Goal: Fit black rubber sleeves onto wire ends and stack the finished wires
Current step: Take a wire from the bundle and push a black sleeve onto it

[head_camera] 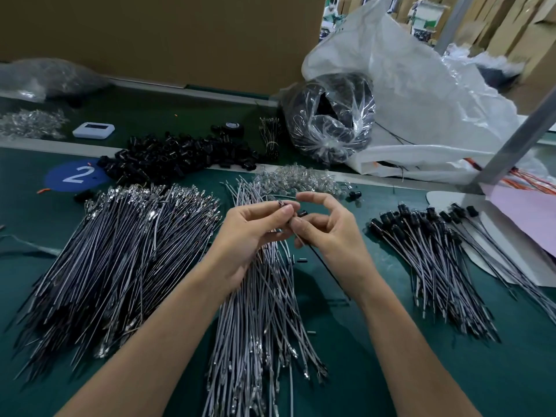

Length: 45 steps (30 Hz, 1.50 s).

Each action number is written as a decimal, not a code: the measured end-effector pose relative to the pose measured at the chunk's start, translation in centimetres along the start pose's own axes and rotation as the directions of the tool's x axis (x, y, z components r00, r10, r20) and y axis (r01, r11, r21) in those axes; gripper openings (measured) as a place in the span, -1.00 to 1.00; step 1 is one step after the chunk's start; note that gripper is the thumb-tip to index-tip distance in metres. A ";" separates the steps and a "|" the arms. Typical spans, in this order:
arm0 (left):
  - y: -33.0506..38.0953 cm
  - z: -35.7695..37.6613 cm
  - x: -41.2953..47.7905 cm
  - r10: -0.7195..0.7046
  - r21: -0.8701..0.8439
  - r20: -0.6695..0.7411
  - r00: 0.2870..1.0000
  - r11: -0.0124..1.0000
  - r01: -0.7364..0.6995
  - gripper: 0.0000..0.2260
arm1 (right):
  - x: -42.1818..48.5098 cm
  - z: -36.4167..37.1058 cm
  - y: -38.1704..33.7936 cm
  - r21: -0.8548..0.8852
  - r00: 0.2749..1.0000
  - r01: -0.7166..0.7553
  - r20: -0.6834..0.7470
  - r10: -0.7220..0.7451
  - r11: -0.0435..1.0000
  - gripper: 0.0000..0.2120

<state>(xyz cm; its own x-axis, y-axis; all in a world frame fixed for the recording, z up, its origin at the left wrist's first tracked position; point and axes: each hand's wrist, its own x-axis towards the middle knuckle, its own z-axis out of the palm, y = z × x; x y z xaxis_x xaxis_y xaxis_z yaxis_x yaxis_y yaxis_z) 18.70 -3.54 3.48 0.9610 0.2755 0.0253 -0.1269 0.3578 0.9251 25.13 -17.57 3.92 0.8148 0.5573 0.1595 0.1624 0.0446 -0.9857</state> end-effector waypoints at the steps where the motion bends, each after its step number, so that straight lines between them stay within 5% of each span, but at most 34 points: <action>1: 0.0 0.0 0.0 0.013 -0.023 -0.022 1.000 1.000 -0.013 -0.83 | 0.0 -0.1 0.0 0.001 1.000 -0.010 0.010 0.010 1.000 -0.67; 6: 0.1 0.0 0.1 0.114 -0.038 -0.118 0.986 0.992 -0.120 -0.84 | 0.1 0.1 0.0 -0.085 0.998 -0.045 0.035 0.048 0.995 -0.93; 15: 0.0 0.6 -0.2 0.156 0.071 -0.133 0.979 0.986 -0.148 -0.71 | -0.1 0.7 0.2 0.029 0.999 0.031 -0.025 -0.031 0.999 -0.94; 22: 0.5 0.4 -0.2 0.170 0.025 -0.265 0.949 0.985 -0.169 -0.85 | 0.0 0.9 0.4 0.018 0.999 0.023 -0.037 -0.023 1.000 -0.92; 27: 0.4 0.5 -0.2 0.162 0.042 -0.252 0.954 0.987 -0.156 -0.95 | 0.1 1.0 0.6 0.001 0.998 0.026 -0.062 -0.026 1.000 -0.88; 45: 0.5 0.4 -0.2 0.213 0.050 -0.231 0.949 0.977 -0.207 -0.86 | -0.4 1.7 0.4 -0.038 0.998 0.035 -0.050 -0.037 0.999 -0.88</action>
<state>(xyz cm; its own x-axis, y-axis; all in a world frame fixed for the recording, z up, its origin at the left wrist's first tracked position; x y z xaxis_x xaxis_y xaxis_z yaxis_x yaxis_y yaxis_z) 18.54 -3.73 4.07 0.8283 0.5442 0.1335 -0.3109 0.2483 0.9174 23.95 -16.36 3.40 0.8350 0.5134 0.1981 0.2120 0.0322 -0.9767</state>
